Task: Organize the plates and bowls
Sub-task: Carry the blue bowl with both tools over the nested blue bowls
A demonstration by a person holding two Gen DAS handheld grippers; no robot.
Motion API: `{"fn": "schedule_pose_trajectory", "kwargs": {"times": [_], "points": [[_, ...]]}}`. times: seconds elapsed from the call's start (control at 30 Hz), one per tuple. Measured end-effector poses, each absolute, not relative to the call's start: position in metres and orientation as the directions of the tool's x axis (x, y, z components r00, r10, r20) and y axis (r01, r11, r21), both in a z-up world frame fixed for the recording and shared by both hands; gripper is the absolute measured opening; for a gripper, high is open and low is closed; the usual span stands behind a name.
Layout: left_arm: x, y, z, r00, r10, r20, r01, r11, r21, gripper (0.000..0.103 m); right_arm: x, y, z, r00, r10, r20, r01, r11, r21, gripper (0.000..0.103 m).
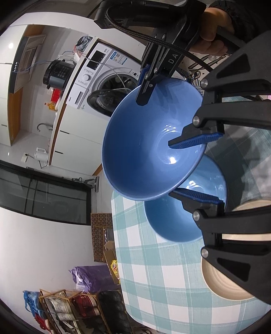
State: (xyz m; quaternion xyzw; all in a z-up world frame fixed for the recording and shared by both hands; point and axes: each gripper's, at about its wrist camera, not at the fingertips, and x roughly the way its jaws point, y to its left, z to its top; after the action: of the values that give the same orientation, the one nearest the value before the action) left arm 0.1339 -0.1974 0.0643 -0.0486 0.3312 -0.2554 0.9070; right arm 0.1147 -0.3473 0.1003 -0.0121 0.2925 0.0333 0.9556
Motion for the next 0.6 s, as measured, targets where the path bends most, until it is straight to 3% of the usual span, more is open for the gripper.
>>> {"fn": "schedule_pose_trajectory", "kwargs": {"times": [0.6], "points": [[0.14,-0.156,0.053,0.679,-0.434,-0.593,0.346,0.901,-0.263,0.038,0.15,-0.297,0.078,0.797,0.132,-0.589,-0.15,0.989,0.019,0.021]]}}
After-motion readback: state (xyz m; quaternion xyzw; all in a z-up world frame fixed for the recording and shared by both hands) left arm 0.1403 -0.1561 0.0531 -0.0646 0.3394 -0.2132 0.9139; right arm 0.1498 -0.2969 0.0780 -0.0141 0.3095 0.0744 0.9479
